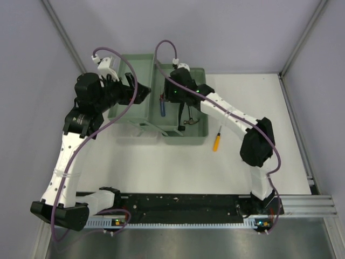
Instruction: Pack the tool kit
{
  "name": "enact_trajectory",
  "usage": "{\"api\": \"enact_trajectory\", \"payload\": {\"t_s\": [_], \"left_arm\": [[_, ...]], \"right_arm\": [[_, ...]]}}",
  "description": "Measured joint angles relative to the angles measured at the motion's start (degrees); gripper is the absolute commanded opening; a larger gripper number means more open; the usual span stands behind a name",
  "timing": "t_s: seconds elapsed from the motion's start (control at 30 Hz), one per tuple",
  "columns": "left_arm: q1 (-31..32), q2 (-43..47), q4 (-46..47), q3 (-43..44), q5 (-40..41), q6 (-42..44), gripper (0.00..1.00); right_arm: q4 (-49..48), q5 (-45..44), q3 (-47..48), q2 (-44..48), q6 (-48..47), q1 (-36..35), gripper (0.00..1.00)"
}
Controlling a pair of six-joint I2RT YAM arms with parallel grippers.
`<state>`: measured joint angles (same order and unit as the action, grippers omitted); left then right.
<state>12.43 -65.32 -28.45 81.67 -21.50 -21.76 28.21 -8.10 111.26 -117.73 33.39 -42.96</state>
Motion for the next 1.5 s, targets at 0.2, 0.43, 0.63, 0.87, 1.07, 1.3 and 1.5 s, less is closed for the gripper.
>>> {"api": "enact_trajectory", "payload": {"t_s": [0.2, 0.43, 0.63, 0.87, 1.07, 1.3, 1.5], "left_arm": [[0.0, 0.0, -0.1, 0.8, 0.2, 0.7, 0.92], [0.0, 0.0, -0.3, 0.8, 0.2, 0.8, 0.92], [0.0, 0.0, -0.3, 0.8, 0.2, 0.8, 0.92], [0.0, 0.0, -0.2, 0.8, 0.1, 0.8, 0.92], [0.0, 0.0, -0.3, 0.8, 0.2, 0.9, 0.92], [0.0, 0.0, -0.3, 0.8, 0.2, 1.0, 0.92], [0.0, 0.0, -0.3, 0.8, 0.6, 1.0, 0.92]], "right_arm": [[-0.6, -6.7, -10.7, 17.1, -2.9, 1.4, 0.49], [-1.0, -14.8, -33.3, 38.1, 0.5, 14.5, 0.50], [1.7, -15.0, -48.0, 39.3, 4.2, 21.2, 0.51], [2.6, -10.1, -52.3, 33.5, 5.3, 21.5, 0.52], [0.2, -5.1, -53.7, 26.8, 5.4, 21.5, 0.49], [-2.1, -1.5, -53.7, 20.6, 5.3, 21.3, 0.37], [-2.0, -2.7, -53.7, 20.5, 5.4, 21.0, 0.00]]}}
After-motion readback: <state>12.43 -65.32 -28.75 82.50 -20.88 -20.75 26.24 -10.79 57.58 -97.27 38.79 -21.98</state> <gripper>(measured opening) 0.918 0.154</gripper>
